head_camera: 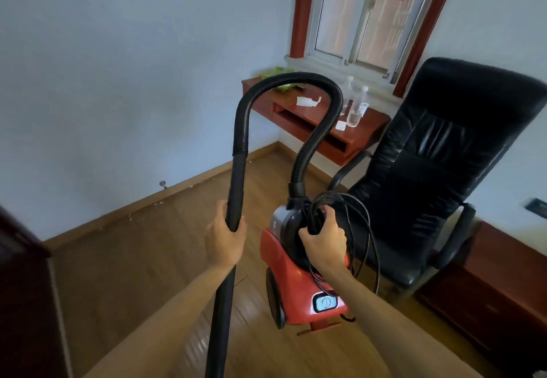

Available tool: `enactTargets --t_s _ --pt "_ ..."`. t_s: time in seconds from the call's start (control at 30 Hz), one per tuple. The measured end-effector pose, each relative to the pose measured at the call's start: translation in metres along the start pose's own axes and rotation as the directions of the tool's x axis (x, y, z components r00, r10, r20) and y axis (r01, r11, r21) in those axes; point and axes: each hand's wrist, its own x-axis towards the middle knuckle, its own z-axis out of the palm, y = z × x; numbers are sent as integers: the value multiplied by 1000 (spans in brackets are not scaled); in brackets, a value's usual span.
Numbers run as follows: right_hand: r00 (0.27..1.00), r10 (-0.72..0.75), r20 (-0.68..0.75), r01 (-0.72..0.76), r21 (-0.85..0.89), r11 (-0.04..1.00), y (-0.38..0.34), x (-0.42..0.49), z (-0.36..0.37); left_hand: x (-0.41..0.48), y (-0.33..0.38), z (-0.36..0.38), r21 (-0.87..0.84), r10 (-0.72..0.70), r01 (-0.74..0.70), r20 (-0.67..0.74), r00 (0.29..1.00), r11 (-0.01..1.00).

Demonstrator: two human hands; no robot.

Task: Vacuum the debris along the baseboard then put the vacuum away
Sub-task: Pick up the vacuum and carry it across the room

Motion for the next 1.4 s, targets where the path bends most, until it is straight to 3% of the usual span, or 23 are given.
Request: enactTargets --t_s 0.43,0.87,1.2,1.4 --pt "970 -128 206 136 -22 991 1 137 66 63 -42 67 -14 -209 212 -246 947 977" --pt "940 -141 310 167 -59 984 9 213 178 136 -150 107 -14 -346 359 -305 887 933" --pt "891 -169 421 235 -109 966 82 265 266 131 -243 174 -85 -471 471 -331 818 878" --pt "866 -153 475 248 -144 958 155 294 327 117 -300 232 -89 -570 590 -407 714 803"
